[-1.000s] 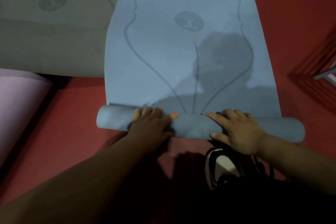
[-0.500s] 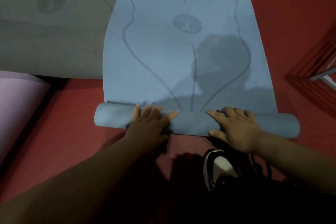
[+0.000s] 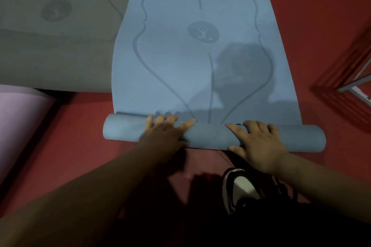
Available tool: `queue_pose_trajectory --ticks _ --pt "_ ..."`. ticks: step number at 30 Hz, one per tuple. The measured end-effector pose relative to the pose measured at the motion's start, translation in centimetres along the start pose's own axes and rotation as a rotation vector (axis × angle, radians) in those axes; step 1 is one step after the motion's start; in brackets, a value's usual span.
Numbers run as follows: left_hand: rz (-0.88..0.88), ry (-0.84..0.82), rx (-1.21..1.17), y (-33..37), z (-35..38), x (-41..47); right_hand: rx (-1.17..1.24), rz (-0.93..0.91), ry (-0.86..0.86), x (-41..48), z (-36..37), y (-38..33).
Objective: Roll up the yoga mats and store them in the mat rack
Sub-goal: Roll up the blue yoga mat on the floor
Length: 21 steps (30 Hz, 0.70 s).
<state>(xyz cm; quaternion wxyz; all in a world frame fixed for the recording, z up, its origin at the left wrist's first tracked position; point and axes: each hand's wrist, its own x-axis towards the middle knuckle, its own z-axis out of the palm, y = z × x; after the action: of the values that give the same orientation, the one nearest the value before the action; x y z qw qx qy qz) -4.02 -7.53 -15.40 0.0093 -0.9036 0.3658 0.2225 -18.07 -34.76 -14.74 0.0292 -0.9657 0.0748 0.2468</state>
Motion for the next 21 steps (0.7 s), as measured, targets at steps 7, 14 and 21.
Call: queue_pose_trajectory --ticks 7,14,21 --pt "0.043 0.223 0.037 -0.4 2.1 -0.1 0.027 -0.045 -0.015 0.8 -0.7 0.6" --pt "0.018 0.06 -0.008 -0.9 -0.2 1.2 -0.005 -0.039 0.187 -0.7 1.2 0.1" --pt "0.048 0.091 0.058 -0.6 -1.0 1.1 0.009 -0.042 0.08 1.3 0.1 1.4"
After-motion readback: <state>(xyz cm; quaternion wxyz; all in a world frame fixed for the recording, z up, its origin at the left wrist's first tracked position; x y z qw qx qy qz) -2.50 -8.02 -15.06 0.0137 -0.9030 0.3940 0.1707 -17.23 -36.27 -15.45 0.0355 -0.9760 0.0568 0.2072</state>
